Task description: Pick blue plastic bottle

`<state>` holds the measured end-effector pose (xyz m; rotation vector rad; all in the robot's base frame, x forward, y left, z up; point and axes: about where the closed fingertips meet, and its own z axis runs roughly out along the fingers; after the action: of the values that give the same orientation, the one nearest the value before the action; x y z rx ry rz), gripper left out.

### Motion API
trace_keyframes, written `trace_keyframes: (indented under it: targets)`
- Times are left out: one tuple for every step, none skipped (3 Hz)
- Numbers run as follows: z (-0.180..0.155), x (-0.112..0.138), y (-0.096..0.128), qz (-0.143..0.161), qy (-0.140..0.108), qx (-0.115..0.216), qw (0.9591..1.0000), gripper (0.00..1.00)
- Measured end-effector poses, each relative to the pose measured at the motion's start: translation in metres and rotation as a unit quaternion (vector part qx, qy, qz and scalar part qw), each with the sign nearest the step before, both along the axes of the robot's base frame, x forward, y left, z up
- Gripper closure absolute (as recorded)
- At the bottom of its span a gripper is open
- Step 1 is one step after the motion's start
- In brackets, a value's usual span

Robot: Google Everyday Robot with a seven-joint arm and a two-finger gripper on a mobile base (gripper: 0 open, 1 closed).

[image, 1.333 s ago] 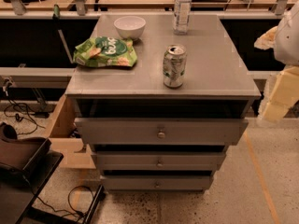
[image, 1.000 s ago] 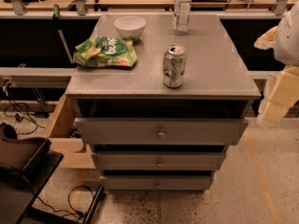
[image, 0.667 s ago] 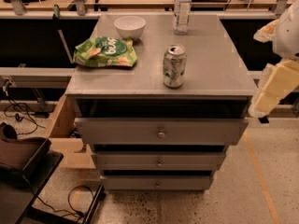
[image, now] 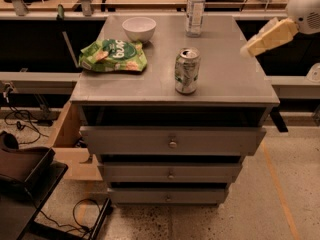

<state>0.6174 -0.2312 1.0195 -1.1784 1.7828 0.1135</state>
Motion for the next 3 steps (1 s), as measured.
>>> trace_keyframes:
  targets:
    - [0.017, 0.068, -0.004, -0.009, -0.086, 0.108, 0.9904, 0.00]
    - [0.030, 0.109, -0.008, -0.043, -0.137, 0.174, 0.9742, 0.00]
    - [0.037, 0.117, -0.013, -0.059, -0.152, 0.181, 0.9699, 0.00]
